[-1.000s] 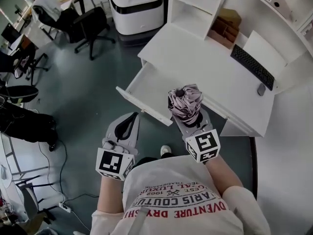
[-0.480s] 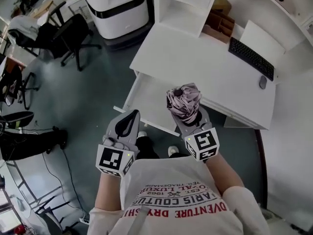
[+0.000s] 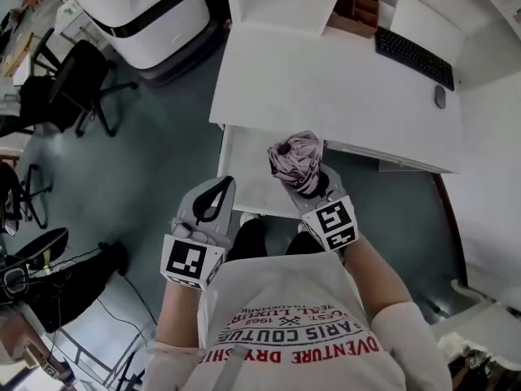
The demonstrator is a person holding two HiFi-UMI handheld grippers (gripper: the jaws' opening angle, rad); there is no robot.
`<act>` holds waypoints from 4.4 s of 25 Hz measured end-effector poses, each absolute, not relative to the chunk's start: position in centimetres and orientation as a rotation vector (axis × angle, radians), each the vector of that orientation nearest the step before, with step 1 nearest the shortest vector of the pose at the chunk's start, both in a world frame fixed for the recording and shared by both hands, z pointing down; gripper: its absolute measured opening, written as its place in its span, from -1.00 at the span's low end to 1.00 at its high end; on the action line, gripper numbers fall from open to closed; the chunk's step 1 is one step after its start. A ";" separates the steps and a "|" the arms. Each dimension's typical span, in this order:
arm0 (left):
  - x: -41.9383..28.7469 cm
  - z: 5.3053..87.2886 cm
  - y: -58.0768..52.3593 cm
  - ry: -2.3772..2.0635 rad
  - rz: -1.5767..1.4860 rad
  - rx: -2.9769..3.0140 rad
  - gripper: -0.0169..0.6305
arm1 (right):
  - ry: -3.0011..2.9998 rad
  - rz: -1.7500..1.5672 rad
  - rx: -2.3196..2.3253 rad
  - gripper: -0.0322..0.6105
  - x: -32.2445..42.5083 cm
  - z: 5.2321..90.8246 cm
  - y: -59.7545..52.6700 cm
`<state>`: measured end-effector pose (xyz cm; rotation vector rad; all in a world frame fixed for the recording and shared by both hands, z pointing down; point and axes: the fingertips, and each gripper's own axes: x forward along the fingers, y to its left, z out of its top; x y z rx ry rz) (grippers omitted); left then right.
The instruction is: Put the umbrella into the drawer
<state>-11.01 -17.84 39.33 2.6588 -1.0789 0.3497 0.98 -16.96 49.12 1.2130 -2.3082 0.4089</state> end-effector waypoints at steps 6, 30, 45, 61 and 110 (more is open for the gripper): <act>-12.3 43.4 -21.7 -0.959 0.359 2.674 -0.93 | -2.216 0.489 1.053 -0.24 -1.6 56.3 -19.1; -12.4 57.0 -24.0 -0.754 0.425 2.609 -0.93 | -1.907 0.764 0.770 -0.22 -3.6 79.6 -16.6; -13.2 53.2 -23.5 -0.894 0.359 2.613 -0.94 | -1.961 0.765 0.837 0.28 -3.2 75.9 -17.2; -10.4 41.8 -22.0 -0.866 0.303 2.740 -0.93 | -2.016 0.518 1.375 -0.90 2.2 53.7 -20.6; -12.6 27.9 -21.8 -0.955 0.154 2.937 -0.94 | -2.331 0.076 1.897 -0.90 3.0 30.5 -17.7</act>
